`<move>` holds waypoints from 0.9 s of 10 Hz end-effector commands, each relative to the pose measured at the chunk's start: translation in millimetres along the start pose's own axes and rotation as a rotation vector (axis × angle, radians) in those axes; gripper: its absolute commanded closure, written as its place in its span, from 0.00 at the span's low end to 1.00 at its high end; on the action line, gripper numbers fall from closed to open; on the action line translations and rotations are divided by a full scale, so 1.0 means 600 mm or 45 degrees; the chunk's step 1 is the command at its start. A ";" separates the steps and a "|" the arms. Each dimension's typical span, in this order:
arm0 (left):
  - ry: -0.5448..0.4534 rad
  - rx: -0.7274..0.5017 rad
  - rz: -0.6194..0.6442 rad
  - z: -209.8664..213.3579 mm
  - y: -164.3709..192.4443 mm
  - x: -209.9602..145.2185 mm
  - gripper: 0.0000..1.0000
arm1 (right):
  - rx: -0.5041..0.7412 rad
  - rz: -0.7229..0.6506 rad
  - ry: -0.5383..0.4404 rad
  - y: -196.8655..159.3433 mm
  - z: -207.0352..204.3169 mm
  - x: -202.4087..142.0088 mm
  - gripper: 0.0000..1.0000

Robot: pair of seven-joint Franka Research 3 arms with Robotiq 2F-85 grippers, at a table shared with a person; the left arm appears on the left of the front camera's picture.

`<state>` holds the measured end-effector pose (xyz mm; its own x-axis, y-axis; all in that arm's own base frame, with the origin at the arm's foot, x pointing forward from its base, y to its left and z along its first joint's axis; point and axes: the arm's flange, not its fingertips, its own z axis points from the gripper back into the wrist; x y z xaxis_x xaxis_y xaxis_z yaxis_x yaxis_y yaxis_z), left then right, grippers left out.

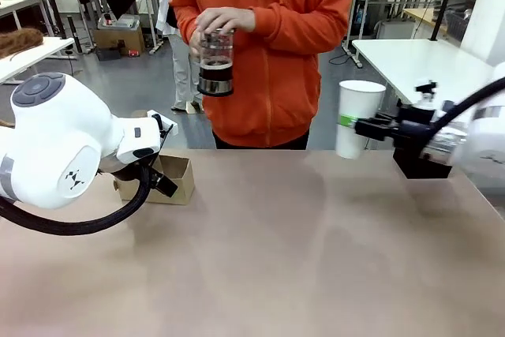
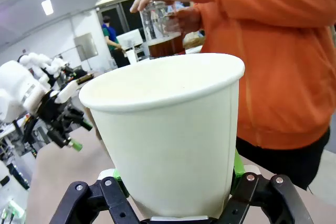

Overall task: Pour a drink into a cup and package it in a carrier.
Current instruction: Pick up the 600 ml Paper Cup and place it in the middle top area of the table.

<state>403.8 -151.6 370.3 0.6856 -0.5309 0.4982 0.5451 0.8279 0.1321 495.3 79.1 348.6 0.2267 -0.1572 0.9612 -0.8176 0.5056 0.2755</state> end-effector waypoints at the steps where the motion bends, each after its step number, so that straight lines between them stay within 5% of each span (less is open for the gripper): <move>1: -0.001 -0.001 0.001 0.001 0.000 0.000 0.00 | -0.045 0.062 -0.045 -0.036 -0.074 -0.033 0.20; 4: -0.001 -0.001 0.001 0.001 0.000 0.000 0.00 | -0.093 0.092 -0.067 -0.054 -0.111 -0.096 0.20; 9: -0.001 -0.001 0.001 0.001 0.000 0.000 0.00 | -0.100 0.070 -0.031 -0.078 -0.097 -0.120 0.20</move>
<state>403.8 -151.5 370.2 0.6857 -0.5309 0.4979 0.5450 0.8279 0.1321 549.1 115.6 264.3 0.1730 -0.1455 0.9741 -0.7833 0.5792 0.2256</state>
